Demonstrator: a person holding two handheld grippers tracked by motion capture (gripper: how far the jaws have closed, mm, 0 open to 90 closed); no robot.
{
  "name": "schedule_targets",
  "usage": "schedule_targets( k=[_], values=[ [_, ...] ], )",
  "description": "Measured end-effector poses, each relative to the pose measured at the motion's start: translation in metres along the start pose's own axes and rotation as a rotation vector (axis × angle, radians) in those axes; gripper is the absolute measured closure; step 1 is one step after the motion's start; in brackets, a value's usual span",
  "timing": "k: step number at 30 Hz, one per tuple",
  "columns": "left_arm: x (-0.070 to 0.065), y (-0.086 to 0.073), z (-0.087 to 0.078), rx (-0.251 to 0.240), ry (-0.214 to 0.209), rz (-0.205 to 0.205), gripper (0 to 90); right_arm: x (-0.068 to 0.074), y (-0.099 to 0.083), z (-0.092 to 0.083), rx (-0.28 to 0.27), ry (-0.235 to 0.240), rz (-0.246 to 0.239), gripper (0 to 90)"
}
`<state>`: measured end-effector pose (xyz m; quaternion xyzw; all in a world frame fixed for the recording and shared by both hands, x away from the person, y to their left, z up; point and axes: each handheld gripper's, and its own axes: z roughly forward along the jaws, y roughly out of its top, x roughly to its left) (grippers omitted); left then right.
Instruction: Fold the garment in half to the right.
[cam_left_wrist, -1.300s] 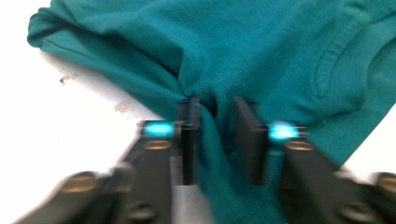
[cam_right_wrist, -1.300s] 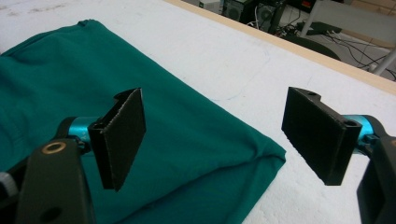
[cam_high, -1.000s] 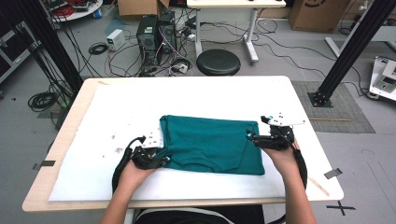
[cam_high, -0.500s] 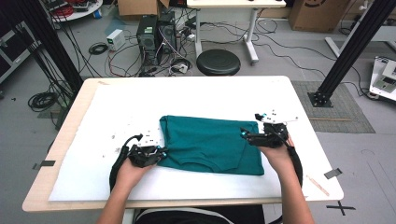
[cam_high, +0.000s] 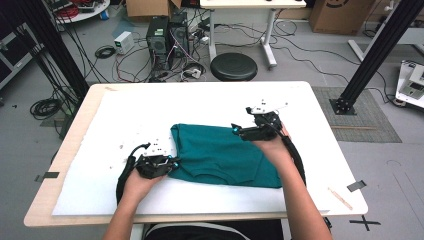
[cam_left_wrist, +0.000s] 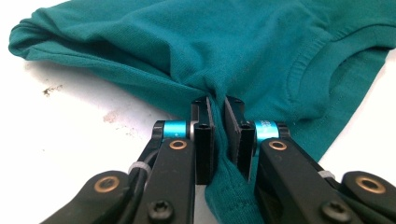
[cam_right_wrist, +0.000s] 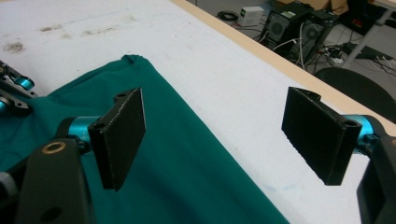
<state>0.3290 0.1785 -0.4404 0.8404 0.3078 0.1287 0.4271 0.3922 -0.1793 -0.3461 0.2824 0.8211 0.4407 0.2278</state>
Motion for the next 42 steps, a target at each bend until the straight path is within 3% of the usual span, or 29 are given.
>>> schedule_targets(
  k=[8, 17, 26, 42],
  values=[
    [0.001, -0.002, 0.004, 0.012, 0.003, 0.02, 82.5, 0.004, 0.019, 0.025, 0.048, 0.034, -0.03, 22.3],
    [0.002, -0.005, 0.006, -0.002, -0.001, 0.008, 82.5, 0.01, 0.033, 0.059, 0.112, 0.068, -0.056, 22.3],
    [0.003, -0.005, 0.006, -0.001, -0.011, -0.009, 82.4, 0.013, 0.043, 0.085, 0.147, 0.087, -0.056, 22.3],
    [0.003, -0.005, 0.007, 0.007, -0.01, 0.001, 82.2, 0.024, 0.06, 0.125, 0.205, 0.135, -0.065, 22.2]
  ],
)
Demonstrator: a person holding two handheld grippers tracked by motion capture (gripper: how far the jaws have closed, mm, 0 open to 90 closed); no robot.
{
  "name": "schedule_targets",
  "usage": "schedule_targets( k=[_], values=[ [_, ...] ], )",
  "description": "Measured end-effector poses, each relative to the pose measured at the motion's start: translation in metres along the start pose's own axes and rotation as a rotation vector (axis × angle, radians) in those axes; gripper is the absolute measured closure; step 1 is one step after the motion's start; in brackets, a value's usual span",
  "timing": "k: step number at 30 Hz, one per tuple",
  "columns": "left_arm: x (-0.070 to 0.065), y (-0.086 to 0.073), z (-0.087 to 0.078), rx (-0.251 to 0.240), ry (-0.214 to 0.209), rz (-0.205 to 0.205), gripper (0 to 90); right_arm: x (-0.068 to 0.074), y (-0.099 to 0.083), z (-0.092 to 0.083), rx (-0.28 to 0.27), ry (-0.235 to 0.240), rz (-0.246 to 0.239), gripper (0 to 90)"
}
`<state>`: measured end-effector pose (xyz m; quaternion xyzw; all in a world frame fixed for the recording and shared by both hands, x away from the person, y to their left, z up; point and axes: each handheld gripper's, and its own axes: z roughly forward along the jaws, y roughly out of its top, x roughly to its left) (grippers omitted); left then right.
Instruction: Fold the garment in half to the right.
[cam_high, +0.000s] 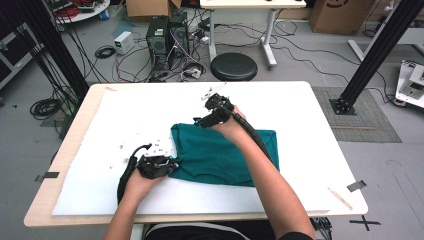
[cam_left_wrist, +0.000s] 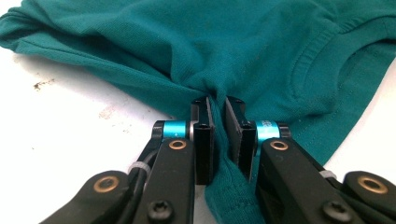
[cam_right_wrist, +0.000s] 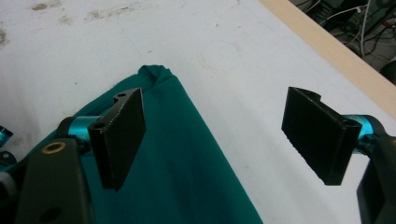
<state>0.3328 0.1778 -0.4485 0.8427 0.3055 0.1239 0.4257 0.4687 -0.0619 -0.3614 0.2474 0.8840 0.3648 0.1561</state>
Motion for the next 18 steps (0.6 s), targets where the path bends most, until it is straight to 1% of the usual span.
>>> schedule_targets(
  k=[5, 7, 11, 14, 18],
  values=[
    [0.0, 0.0, 0.0, 0.002, -0.003, -0.005, 82.3, 0.001, 0.006, 0.011, 0.024, 0.016, 0.001, 22.2],
    [0.0, 0.0, 0.001, 0.004, -0.005, -0.005, 82.3, 0.003, 0.01, 0.017, 0.033, 0.023, -0.006, 22.3],
    [0.0, 0.0, 0.001, 0.004, -0.003, -0.004, 82.2, 0.006, 0.015, 0.029, 0.045, 0.036, -0.004, 22.3],
    [0.001, 0.0, 0.001, 0.003, -0.005, -0.005, 82.2, 0.007, 0.017, 0.037, 0.051, 0.044, -0.004, 22.3],
    [0.001, 0.0, 0.001, 0.002, -0.003, -0.003, 82.2, 0.008, 0.017, 0.048, 0.074, 0.048, 0.003, 22.2]
  ],
)
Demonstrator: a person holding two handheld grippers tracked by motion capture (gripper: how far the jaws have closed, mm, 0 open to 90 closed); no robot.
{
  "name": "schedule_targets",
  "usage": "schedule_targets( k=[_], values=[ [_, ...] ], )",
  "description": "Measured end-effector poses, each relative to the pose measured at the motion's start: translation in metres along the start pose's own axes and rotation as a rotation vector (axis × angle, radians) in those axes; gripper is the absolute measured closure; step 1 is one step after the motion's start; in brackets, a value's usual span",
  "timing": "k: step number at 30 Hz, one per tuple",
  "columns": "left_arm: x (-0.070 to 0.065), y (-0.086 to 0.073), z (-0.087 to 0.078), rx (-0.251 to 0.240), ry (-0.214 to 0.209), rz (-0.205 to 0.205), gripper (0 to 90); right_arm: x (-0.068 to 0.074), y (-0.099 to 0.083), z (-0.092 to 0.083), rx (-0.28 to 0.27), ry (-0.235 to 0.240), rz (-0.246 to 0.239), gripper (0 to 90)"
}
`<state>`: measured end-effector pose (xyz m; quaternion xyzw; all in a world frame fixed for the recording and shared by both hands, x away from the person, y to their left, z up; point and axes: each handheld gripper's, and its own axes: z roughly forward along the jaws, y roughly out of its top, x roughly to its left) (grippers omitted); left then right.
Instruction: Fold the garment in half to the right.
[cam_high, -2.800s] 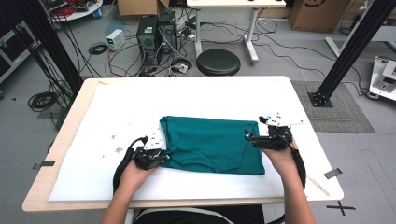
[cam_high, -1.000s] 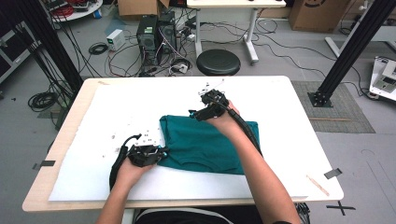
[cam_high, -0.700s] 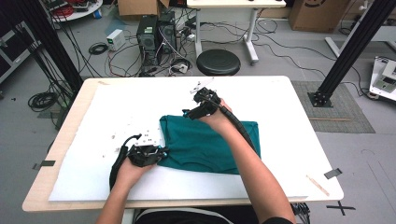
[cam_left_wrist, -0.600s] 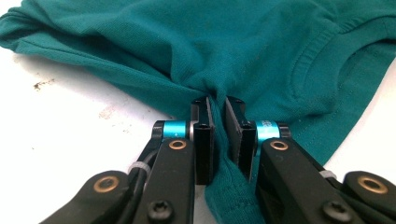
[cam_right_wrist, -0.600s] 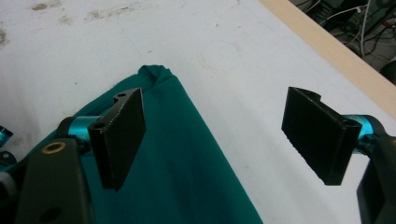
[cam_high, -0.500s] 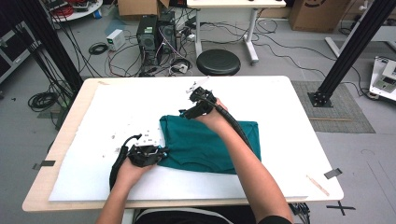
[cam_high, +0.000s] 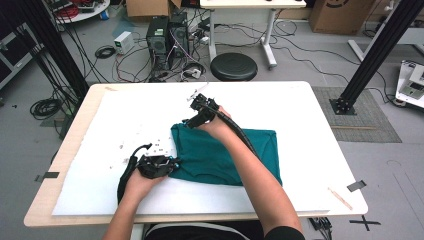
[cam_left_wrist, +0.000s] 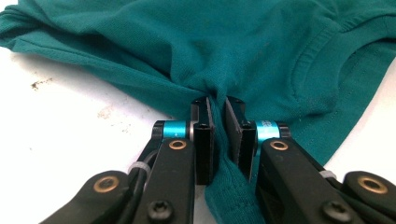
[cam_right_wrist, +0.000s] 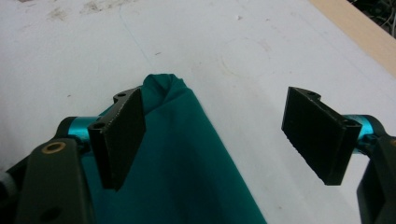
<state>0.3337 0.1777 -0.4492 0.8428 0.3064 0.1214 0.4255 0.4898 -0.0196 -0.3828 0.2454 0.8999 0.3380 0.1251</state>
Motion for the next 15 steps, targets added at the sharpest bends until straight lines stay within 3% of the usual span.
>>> schedule_targets(
  k=[15],
  values=[
    [0.0, 0.0, 0.0, 0.001, 0.0, 0.001, 82.2, 0.009, 0.007, 0.039, 0.044, 0.017, -0.002, 22.3]
  ],
)
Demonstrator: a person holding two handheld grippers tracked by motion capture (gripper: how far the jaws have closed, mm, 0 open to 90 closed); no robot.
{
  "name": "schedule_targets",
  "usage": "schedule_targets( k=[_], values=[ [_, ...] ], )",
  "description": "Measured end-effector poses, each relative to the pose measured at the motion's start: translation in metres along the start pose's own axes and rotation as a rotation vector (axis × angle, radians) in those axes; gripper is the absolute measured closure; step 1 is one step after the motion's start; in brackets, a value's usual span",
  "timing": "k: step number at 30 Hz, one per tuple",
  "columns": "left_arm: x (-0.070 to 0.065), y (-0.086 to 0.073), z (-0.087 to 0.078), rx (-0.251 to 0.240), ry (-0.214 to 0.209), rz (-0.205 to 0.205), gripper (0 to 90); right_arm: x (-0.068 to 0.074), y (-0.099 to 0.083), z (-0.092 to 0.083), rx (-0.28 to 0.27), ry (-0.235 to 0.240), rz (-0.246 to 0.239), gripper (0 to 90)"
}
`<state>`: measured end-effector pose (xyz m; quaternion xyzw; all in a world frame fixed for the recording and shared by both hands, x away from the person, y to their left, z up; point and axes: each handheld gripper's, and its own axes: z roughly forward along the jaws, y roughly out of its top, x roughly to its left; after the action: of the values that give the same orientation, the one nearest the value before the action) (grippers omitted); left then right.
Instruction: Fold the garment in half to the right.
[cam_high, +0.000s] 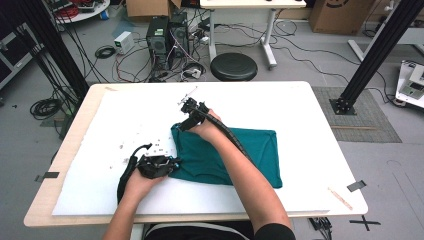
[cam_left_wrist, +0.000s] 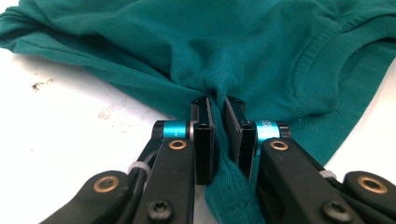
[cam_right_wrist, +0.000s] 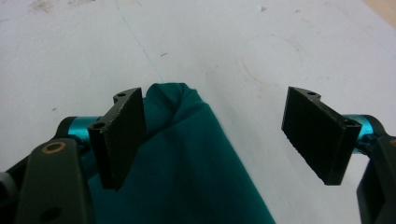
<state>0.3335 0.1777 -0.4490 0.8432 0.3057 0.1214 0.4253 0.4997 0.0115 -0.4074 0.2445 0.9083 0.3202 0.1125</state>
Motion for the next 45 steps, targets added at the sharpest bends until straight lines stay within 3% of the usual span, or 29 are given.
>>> schedule_targets(
  k=[9, 16, 23, 29, 31, 36, 45],
  values=[
    [0.0, 0.0, 0.0, 0.005, -0.001, 0.006, 82.2, 0.0, -0.001, 0.024, 0.032, 0.002, 0.008, 27.2],
    [-0.001, 0.001, 0.001, 0.01, 0.0, 0.004, 82.3, 0.007, 0.0, 0.034, 0.033, -0.031, -0.033, 59.7],
    [-0.001, 0.001, 0.0, 0.015, 0.001, 0.005, 82.7, 0.015, 0.006, 0.039, 0.039, -0.04, -0.068, 84.0],
    [0.0, 0.002, -0.002, 0.005, -0.001, 0.001, 82.7, 0.016, 0.01, 0.037, 0.065, -0.05, -0.061, 87.4],
    [0.001, 0.002, -0.004, 0.0, -0.001, -0.001, 82.7, 0.014, 0.011, 0.036, 0.05, -0.044, -0.03, 87.9],
    [0.002, 0.003, -0.009, -0.009, -0.001, -0.007, 82.7, 0.013, 0.015, 0.031, 0.023, -0.024, -0.008, 88.1],
    [0.007, 0.008, -0.031, -0.04, 0.011, -0.002, 82.7, 0.021, 0.033, 0.019, -0.057, -0.01, -0.02, 88.0]
  ],
)
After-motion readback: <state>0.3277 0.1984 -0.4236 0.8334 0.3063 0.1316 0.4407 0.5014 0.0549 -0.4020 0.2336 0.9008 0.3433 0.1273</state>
